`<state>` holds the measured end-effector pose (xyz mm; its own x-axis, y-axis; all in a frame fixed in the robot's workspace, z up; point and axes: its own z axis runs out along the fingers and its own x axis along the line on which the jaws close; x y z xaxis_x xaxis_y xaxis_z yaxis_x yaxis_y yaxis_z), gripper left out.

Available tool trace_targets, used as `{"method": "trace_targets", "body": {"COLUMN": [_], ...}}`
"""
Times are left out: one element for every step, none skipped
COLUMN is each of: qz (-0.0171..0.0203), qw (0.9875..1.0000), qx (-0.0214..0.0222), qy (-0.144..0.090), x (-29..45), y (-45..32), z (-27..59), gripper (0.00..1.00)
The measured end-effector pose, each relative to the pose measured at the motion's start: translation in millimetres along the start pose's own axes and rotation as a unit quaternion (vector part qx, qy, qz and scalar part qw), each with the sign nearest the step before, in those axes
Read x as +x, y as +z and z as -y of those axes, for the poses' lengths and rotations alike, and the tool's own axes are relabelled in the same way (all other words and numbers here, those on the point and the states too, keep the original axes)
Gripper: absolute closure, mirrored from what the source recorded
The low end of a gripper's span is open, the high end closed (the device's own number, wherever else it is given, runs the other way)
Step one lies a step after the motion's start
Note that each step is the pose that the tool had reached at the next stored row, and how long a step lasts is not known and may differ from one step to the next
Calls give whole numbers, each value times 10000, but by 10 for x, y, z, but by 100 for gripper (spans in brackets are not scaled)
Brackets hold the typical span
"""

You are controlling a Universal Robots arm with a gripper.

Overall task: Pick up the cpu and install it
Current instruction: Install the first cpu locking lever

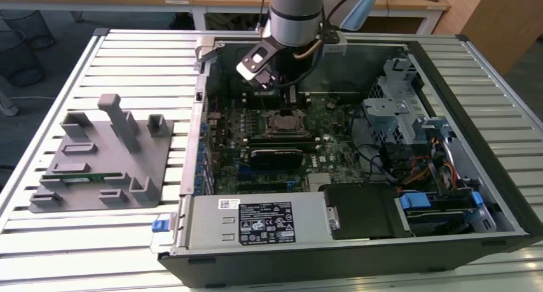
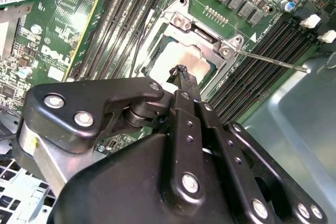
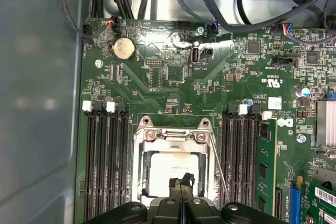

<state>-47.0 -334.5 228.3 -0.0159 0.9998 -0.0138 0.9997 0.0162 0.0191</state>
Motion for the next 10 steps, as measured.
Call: {"method": "trace_targets", "body": {"qz": [0, -1, -1, -1, -1, 0, 0, 0, -1, -1], "qw": [10000, 10000, 10000, 10000, 10000, 10000, 10000, 10000, 10000, 10000], "qx": [0, 0, -1, 0, 0, 0, 0, 0, 0, 0], "qy": [0, 0, 0, 0, 0, 0, 0, 0, 0, 0], "x": [0, 0, 0, 0, 0, 0, 0, 0, 0, 0], "y": [-3, -5, -7, -9, -11, -13, -16, -18, -19, -20], "z": [0, 0, 0, 0, 0, 0, 0, 0, 0, 0], "gripper": [89, 89, 89, 89, 89, 89, 89, 89, 89, 89]}}
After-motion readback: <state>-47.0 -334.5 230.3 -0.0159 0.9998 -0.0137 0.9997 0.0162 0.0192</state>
